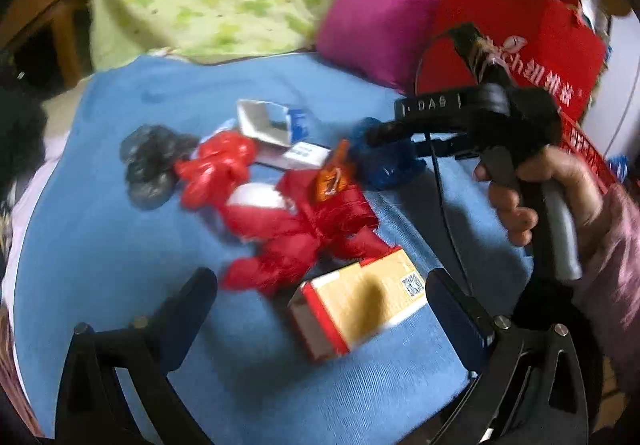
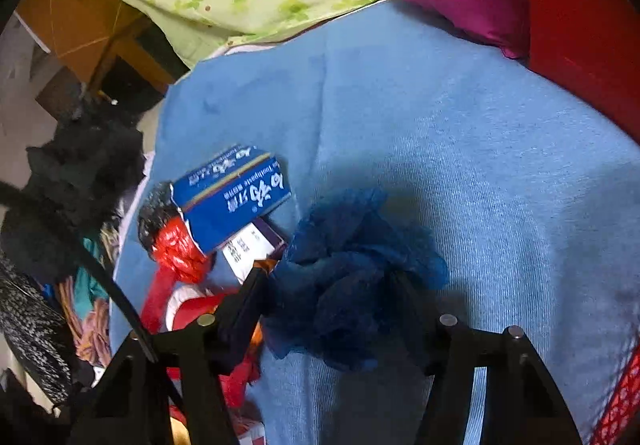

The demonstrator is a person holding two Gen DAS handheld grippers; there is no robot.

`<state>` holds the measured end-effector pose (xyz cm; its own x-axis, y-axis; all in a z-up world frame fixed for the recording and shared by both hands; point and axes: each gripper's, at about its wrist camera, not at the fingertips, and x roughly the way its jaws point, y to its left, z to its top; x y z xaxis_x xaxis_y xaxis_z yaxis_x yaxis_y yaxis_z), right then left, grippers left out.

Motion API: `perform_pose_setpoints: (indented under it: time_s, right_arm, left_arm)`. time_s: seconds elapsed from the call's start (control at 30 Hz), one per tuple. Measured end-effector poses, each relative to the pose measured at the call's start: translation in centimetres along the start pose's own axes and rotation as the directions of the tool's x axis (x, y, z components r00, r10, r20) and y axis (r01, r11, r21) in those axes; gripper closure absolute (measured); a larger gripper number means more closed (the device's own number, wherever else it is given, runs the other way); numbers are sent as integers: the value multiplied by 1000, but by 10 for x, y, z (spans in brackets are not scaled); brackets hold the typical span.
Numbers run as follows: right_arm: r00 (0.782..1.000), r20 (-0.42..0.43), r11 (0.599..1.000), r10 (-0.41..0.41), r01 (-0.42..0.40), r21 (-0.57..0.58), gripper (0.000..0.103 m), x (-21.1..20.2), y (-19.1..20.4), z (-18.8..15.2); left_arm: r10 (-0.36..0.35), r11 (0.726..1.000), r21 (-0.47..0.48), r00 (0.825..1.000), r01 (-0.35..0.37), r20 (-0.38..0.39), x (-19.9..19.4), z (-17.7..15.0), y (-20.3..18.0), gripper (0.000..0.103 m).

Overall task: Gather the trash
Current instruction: 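Grasp the blue plastic bag with the right tool while the left tool approaches the yellow-orange box, then grasp the yellow-orange box with the left tool while the right tool lifts the blue bag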

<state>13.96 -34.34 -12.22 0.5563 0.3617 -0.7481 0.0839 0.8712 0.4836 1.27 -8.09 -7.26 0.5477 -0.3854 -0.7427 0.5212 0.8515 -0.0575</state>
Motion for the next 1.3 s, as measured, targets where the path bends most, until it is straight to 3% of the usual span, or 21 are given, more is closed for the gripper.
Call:
perform_pose_setpoints:
  time_s: [0.23, 0.43, 0.53, 0.6, 0.73, 0.87, 1.0, 1.2, 1.3]
  right_arm:
    - [999, 17, 1000, 30, -30, 7, 44, -14, -6, -12]
    - [998, 41, 999, 44, -44, -7, 44, -36, 1, -20]
    - [997, 64, 999, 46, -44, -24, 44, -49, 9, -27]
    - [995, 85, 998, 55, -52, -35, 45, -63, 14, -32]
    - [992, 112, 997, 65, -59, -53, 45, -88, 20, -41]
    - [990, 126, 996, 69, -62, -63, 44, -106, 26, -48]
    - [984, 160, 996, 71, -62, -64, 44, -122, 33, -54]
    - [971, 221, 992, 95, -72, -108, 45, -160, 51, -68]
    - [969, 233, 993, 86, -63, -105, 44, -174, 50, -75]
  left_arm:
    - [-103, 991, 83, 994, 106, -47, 25, -13, -8, 0]
    - [-107, 988, 107, 992, 113, -64, 23, -29, -13, 1]
    - [-111, 987, 112, 992, 117, -63, 26, -31, -15, 22]
    - [-127, 985, 110, 989, 134, -72, 26, -30, -16, 44]
    - [-111, 985, 125, 993, 115, -42, 18, -28, -13, 43]
    - [-121, 986, 112, 993, 120, 5, 8, -20, 7, 18]
    - [-192, 970, 155, 981, 190, -1, 18, -3, 11, 17]
    - [-246, 915, 314, 967, 255, -66, 42, 0, -14, 17]
    - [-254, 912, 315, 965, 262, -66, 44, -5, -14, 21]
